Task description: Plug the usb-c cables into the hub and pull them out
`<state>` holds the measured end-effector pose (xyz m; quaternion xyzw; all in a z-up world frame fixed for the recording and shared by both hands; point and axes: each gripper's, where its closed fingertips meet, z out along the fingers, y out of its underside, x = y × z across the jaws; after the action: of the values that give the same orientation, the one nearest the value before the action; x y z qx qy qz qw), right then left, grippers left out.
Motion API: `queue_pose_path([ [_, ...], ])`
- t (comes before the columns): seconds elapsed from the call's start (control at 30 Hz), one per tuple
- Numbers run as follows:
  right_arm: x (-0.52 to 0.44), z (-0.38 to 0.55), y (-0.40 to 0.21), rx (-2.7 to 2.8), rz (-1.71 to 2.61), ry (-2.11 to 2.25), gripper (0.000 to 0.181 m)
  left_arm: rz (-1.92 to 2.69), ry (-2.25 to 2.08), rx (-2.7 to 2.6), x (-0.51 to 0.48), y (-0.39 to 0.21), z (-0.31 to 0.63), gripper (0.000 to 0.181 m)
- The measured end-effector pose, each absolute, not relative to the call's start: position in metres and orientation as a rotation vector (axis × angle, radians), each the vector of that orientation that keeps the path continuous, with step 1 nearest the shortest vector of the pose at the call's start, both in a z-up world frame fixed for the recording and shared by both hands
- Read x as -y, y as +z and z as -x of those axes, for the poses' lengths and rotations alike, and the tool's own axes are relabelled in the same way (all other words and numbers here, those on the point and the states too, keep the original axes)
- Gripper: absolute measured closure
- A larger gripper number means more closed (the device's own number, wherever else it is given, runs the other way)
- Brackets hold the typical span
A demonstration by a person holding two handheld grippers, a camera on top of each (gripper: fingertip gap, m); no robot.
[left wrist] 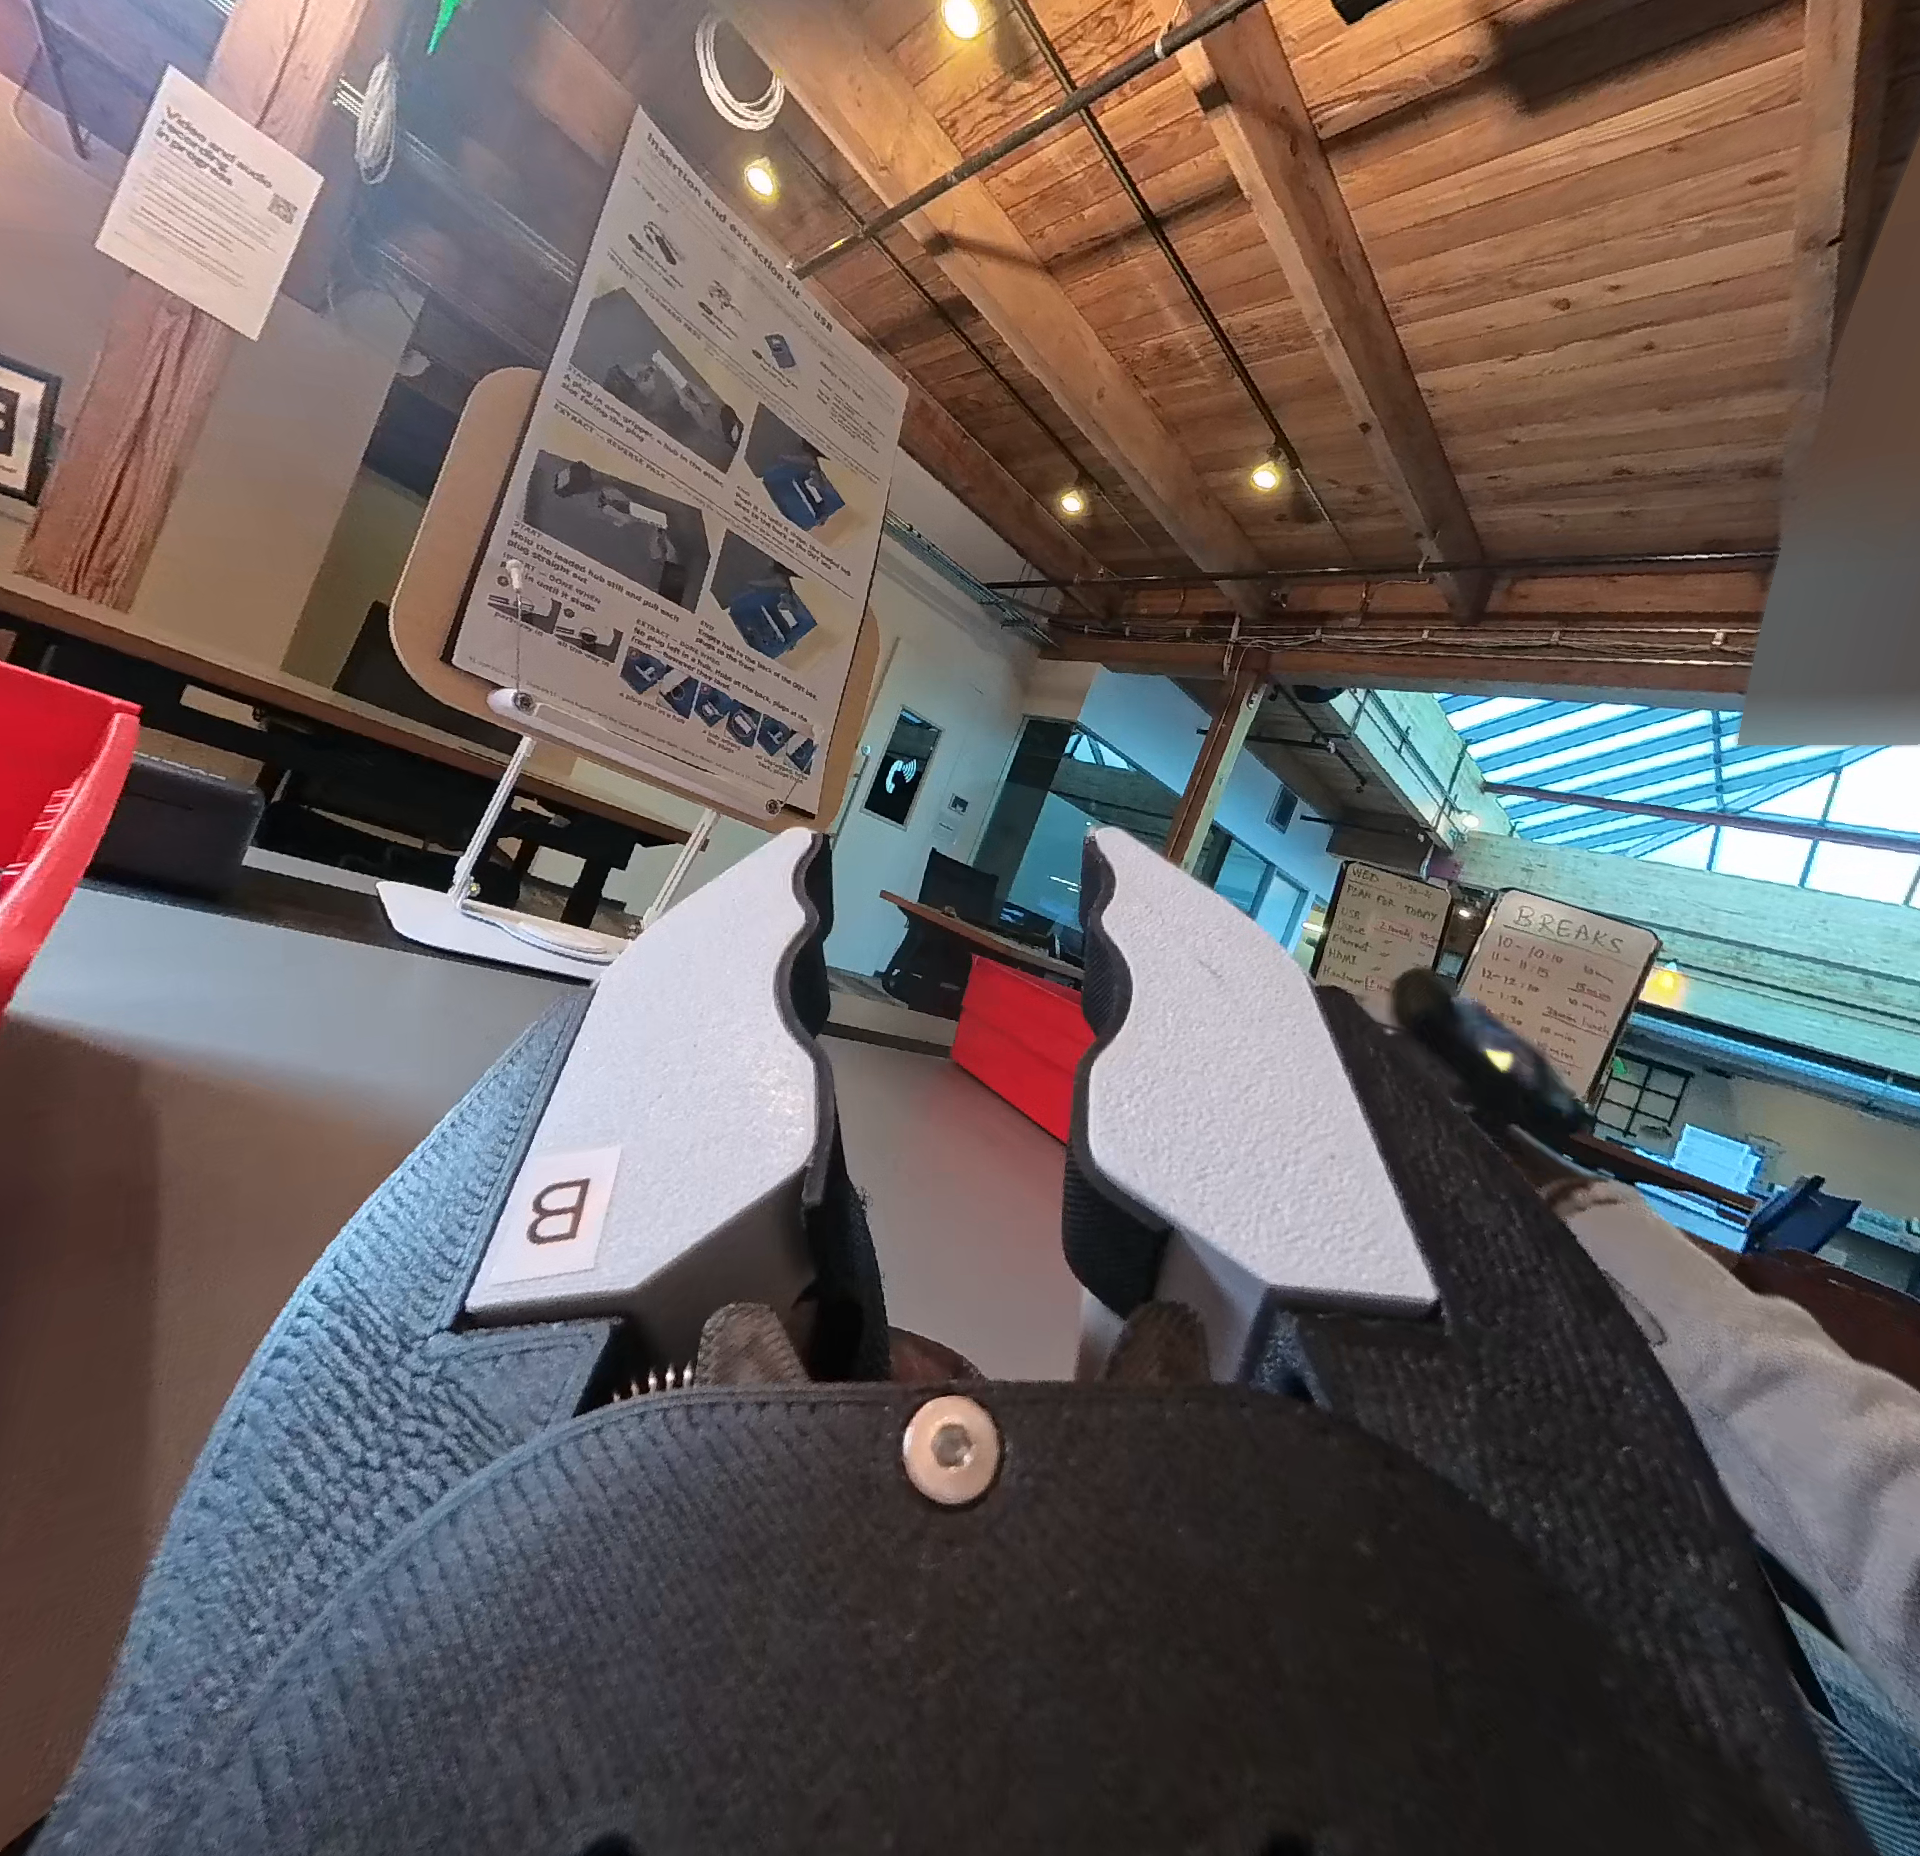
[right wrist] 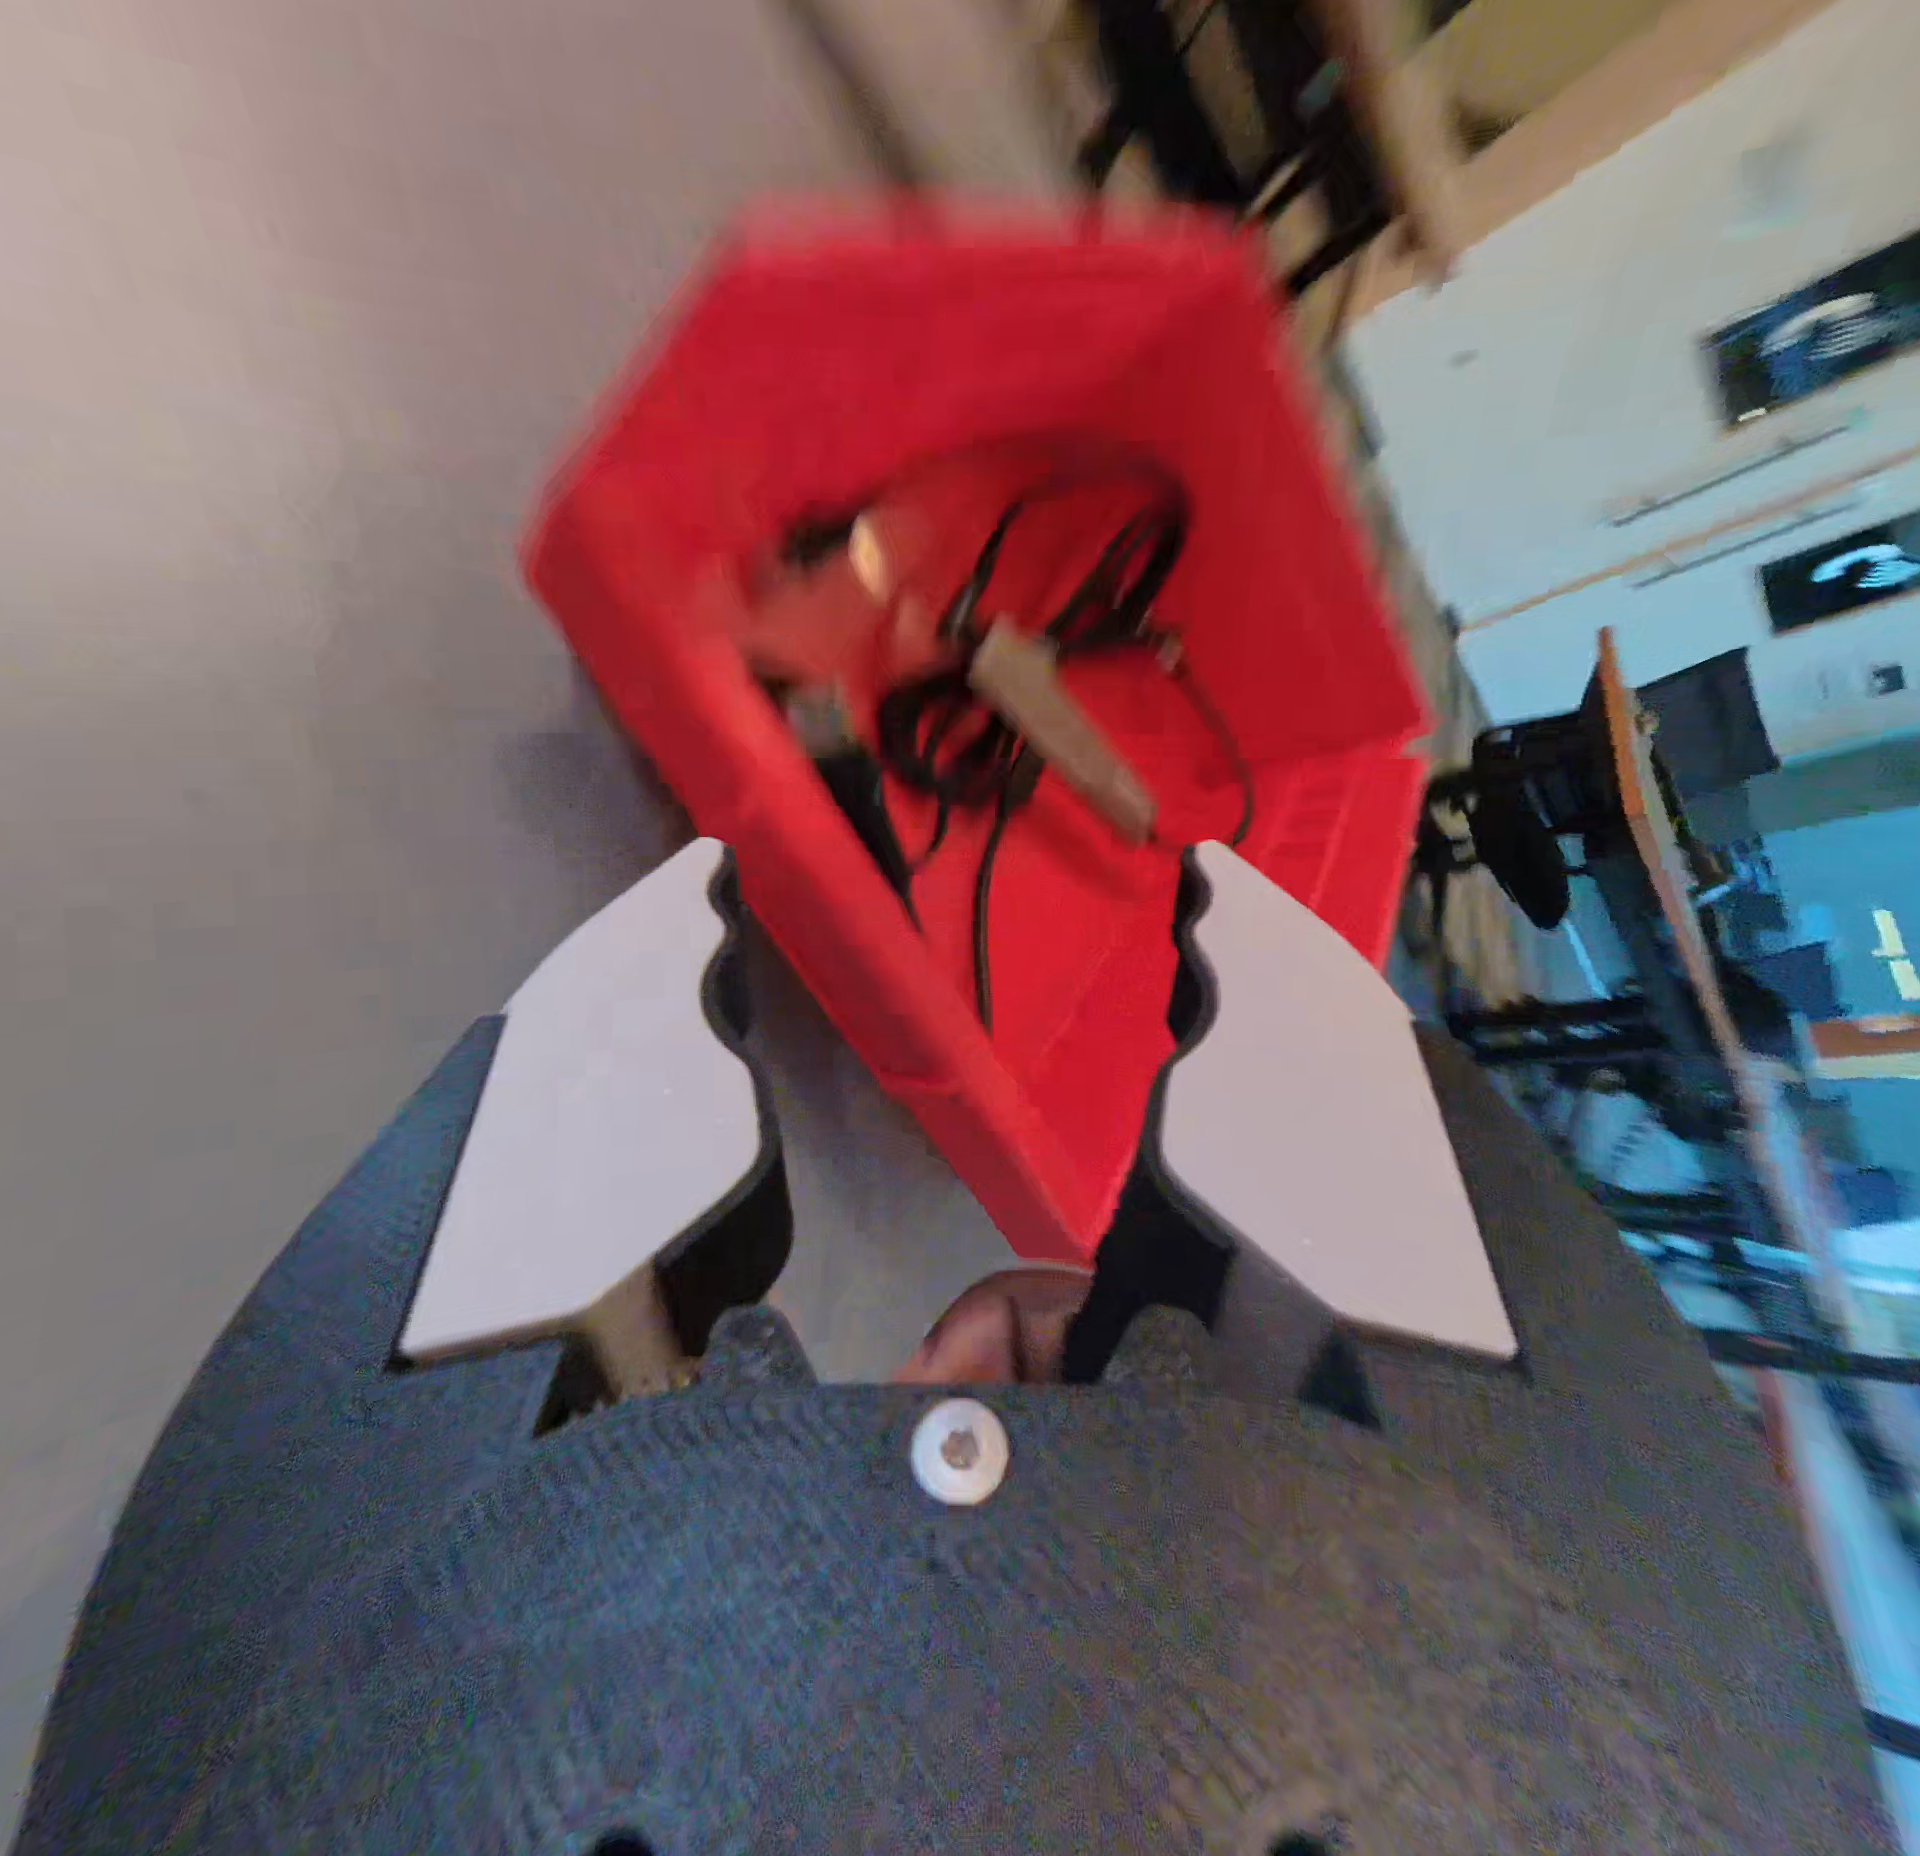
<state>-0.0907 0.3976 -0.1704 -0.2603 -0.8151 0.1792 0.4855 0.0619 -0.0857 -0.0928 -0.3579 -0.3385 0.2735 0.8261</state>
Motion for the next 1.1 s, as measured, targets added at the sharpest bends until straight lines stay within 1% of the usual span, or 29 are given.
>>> queue_pose_path([
  [0.07, -0.358, 0.066, -0.111, 1.719, 0.682, 0.847, 0.085, 0.767, 0.582, 0.717, 0.085, -0.093, -0.062, 0.136],
  [0.13, -0.313, 0.023, -0.05, 1.384, 0.662, 1.36, 0.08, 0.772, 0.588, 0.715, 0.084, -0.093, -0.062, 0.136],
  [0.17, -0.292, 0.0, -0.03, 1.249, 0.643, 1.607, 0.075, 0.777, 0.592, 0.711, 0.083, -0.093, -0.063, 0.136],
  [0.2, -0.273, -0.016, -0.019, 1.163, 0.634, 1.794, 0.059, 0.782, 0.6, 0.705, 0.082, -0.092, -0.063, 0.136],
  [0.27, -0.235, -0.024, -0.024, 1.155, 0.663, 1.96, 0.037, 0.796, 0.618, 0.683, 0.079, -0.091, -0.066, 0.135],
  [0.33, -0.199, -0.015, -0.042, 1.155, 0.681, 2.009, 0.035, 0.822, 0.632, 0.642, 0.073, -0.088, -0.071, 0.131],
  [0.4, -0.168, -0.005, -0.058, 1.173, 0.655, 2.022, 0.036, 0.87, 0.621, 0.59, 0.064, -0.085, -0.078, 0.115],
  [0.47, -0.153, 0.0, -0.068, 1.295, 0.619, 1.862, 0.036, 0.909, 0.57, 0.554, 0.059, -0.075, -0.086, 0.09],
  [0.5, -0.158, 0.002, -0.066, 1.257, 0.577, 1.759, 0.036, 0.898, 0.545, 0.536, 0.062, -0.063, -0.091, 0.085],
  [0.53, -0.163, 0.002, -0.065, 1.226, 0.542, 1.673, 0.037, 0.87, 0.555, 0.534, 0.071, -0.049, -0.094, 0.085],
  [0.6, -0.167, 0.003, -0.067, 1.21, 0.519, 1.588, 0.036, 0.897, 0.667, 0.537, 0.098, -0.02, -0.092, 0.091],
  [0.7, -0.165, -0.001, -0.062, 1.188, 0.514, 1.654, 0.036, 1.057, 0.89, 0.414, 0.139, 0.024, -0.091, 0.091],
  [0.77, -0.167, -0.004, -0.057, 1.158, 0.512, 1.676, 0.036, 1.101, 0.931, 0.414, 0.178, 0.052, -0.074, 0.079],
  [0.83, -0.171, -0.008, -0.052, 1.123, 0.512, 1.701, 0.036, 1.14, 0.91, 0.512, 0.223, 0.07, -0.036, 0.077],
  [0.9, -0.175, -0.008, -0.049, 1.094, 0.525, 1.713, 0.036, 1.424, 0.969, 0.522, 0.249, 0.054, 0.008, 0.075],
  [0.97, -0.175, -0.007, -0.05, 1.096, 0.527, 1.72, 0.036, 1.93, 0.987, 0.489, 0.269, 0.001, 0.045, 0.075],
  [1.0, -0.174, -0.007, -0.05, 1.102, 0.524, 1.721, 0.036, 2.146, 0.97, 0.48, 0.282, -0.024, 0.059, 0.081],
  [1.03, -0.172, -0.007, -0.051, 1.109, 0.514, 1.718, 0.036, 2.28, 0.962, 0.462, 0.29, -0.04, 0.072, 0.09],
  [1.07, -0.171, -0.008, -0.051, 1.113, 0.501, 1.71, 0.036, 2.369, 0.936, 0.415, 0.293, -0.054, 0.083, 0.099],
  [1.1, -0.169, -0.008, -0.051, 1.118, 0.489, 1.699, 0.036, 2.444, 0.909, 0.366, 0.294, -0.066, 0.091, 0.102],
])
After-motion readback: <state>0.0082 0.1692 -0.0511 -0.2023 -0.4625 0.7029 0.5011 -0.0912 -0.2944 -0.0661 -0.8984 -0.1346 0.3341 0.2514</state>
